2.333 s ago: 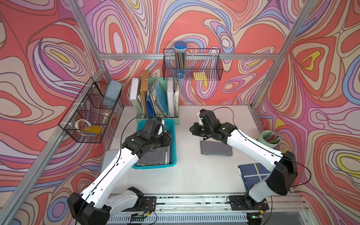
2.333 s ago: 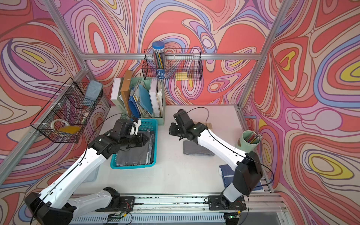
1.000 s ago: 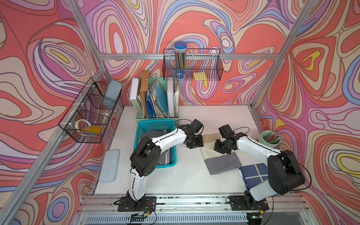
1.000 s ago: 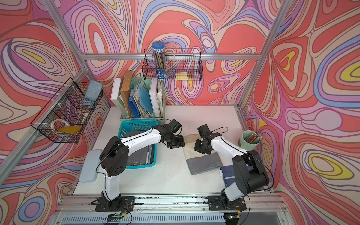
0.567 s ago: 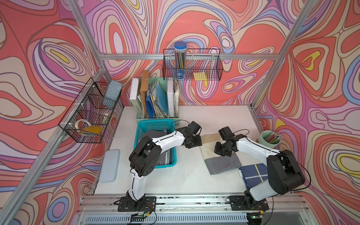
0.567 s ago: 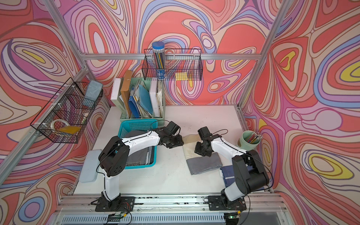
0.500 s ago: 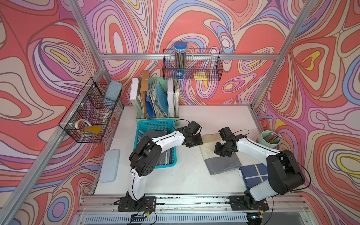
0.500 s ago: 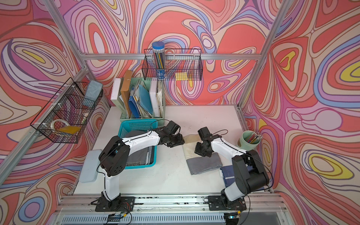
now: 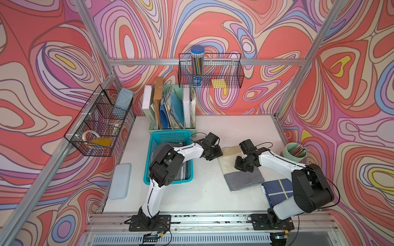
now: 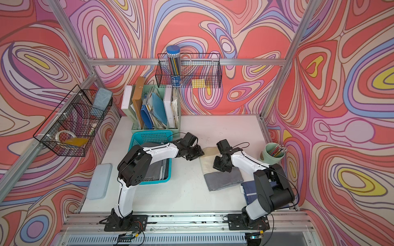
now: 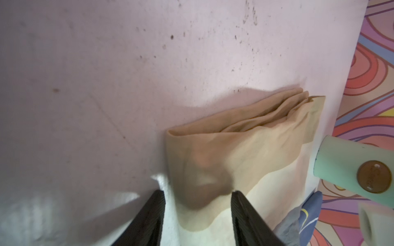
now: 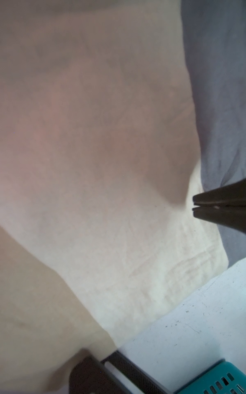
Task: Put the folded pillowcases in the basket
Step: Pick up the pillowcase from the center of the board.
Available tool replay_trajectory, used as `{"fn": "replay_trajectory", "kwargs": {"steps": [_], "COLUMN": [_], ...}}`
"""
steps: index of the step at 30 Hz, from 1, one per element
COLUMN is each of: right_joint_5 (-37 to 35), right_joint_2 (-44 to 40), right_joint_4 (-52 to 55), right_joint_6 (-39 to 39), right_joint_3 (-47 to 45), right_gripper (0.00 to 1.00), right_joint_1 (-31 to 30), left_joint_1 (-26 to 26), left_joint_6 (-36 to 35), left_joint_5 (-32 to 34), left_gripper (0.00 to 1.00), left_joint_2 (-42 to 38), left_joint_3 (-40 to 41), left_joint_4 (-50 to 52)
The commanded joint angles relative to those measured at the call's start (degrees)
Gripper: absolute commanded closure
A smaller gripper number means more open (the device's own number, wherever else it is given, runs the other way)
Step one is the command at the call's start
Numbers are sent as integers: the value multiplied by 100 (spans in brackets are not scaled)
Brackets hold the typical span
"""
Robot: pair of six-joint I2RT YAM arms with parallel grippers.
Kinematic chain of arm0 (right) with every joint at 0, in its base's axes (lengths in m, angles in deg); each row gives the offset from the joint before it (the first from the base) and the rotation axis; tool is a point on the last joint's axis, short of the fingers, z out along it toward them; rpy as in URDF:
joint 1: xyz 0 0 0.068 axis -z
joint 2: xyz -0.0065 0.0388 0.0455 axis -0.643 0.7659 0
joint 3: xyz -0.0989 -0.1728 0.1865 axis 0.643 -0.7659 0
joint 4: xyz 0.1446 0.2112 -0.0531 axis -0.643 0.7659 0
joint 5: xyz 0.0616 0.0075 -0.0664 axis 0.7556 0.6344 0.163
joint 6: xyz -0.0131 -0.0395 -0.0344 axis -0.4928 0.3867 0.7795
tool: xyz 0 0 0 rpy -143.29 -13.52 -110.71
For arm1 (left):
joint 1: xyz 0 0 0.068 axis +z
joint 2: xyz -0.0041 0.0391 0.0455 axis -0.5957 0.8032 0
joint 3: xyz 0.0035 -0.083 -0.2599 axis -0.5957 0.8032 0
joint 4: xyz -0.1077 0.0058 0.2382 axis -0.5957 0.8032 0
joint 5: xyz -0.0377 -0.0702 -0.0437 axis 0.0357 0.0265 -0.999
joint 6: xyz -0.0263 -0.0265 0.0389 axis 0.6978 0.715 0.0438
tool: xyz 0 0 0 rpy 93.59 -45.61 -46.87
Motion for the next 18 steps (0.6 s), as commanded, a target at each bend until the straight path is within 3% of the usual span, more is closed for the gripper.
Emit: {"fn": "replay_trajectory", "kwargs": {"steps": [1, 7, 12, 14, 18], "right_joint_5": [39, 30, 85, 160, 450], "right_joint_2": [-119, -146, -108, -98, -123], "right_joint_4": [-36, -6, -45, -91, -237], "right_joint_6": [28, 29, -1, -19, -48], "right_joint_3": [-100, -89, -84, -84, -71], "right_gripper": [100, 100, 100, 100, 100], "right_joint_1": [-22, -18, -18, -22, -22], "left_joint_1": [13, 13, 13, 13, 15], "left_joint_6": [258, 360, 333, 241, -288], "left_joint_5": [-299, -413, -564, -633, -523], "left_gripper": [47, 58, 81, 97, 100], "left_joint_2": [237, 208, 93, 0, -226], "left_joint_3": [196, 561, 711, 670, 259], "left_joint_4": [-458, -914, -1329, -1407, -824]}}
